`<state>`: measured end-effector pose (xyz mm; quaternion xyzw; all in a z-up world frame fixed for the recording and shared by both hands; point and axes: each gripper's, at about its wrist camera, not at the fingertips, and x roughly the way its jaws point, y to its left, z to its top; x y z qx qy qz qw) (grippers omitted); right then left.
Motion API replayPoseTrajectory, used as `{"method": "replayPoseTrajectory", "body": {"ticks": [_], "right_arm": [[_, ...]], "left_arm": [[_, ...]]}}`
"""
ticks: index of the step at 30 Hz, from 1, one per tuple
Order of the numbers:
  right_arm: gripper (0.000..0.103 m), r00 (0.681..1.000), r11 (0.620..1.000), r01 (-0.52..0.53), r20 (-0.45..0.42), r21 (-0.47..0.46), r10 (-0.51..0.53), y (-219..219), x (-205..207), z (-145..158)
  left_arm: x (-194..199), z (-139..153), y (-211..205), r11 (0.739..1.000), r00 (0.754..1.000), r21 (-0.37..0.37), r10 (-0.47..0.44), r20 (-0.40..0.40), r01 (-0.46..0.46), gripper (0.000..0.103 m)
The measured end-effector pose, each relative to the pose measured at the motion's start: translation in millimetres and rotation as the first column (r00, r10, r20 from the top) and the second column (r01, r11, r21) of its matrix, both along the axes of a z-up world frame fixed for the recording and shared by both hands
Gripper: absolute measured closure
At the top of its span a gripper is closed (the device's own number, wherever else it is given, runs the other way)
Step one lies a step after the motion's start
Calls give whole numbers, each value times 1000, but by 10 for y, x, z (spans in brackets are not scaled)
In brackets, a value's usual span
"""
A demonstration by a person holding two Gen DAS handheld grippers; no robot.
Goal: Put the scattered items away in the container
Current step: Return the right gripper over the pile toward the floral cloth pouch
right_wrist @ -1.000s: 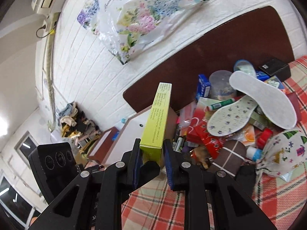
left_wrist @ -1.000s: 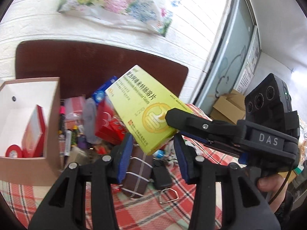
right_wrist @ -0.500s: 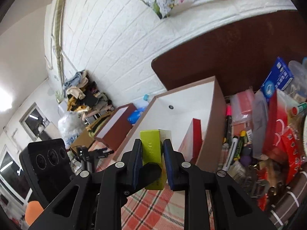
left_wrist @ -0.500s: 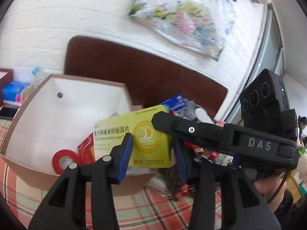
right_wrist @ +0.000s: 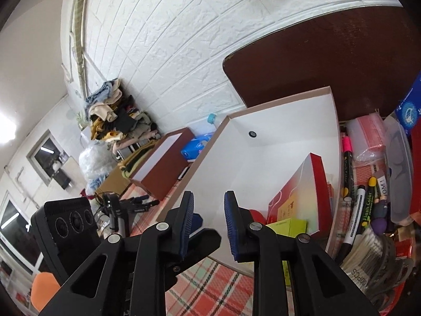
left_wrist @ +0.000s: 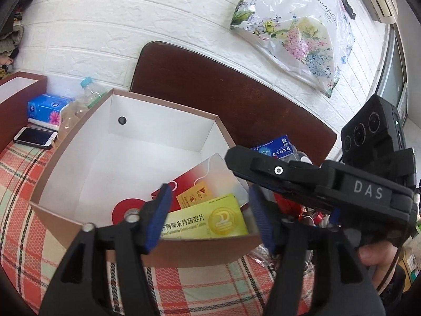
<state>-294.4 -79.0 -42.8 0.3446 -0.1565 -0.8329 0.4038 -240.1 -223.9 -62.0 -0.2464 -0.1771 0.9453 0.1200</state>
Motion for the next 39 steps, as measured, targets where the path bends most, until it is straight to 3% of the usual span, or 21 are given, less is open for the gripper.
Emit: {"method": "replayPoseTrajectory", "body": {"ticks": [1,3,5,12,18,23,31,39], "right_arm": [[68,1000,1000,11,1,12,-11,26,17,4],[38,999,999,35,0,18,-35,128,75,18],[26,997,997,73,-1,-2,-73,316,184,36],[9,986,986,170,5,5,-170,965,552,43],[7,964,968,250,98,-34,-246,1703,753,-86],[2,916,921,385,100,66,-390,2291,956,-141],[2,842,841,513,92,170,-532,2941,1156,-239],[2,809,815,563,108,138,-577,3404,1289,-280]], "left_arm": [[16,4,-7,1000,1000,2,9,2,-9,28],[73,18,5,999,999,8,37,16,-37,10],[123,33,38,999,999,23,39,22,-40,8],[221,100,616,999,998,5,-44,47,44,2],[258,99,1342,989,989,-84,-115,91,123,1],[341,30,1856,971,973,-131,-180,141,199,1],[487,28,2367,947,953,-167,-245,176,274,1],[535,-2,2814,921,932,-196,-296,208,336,1]]}}
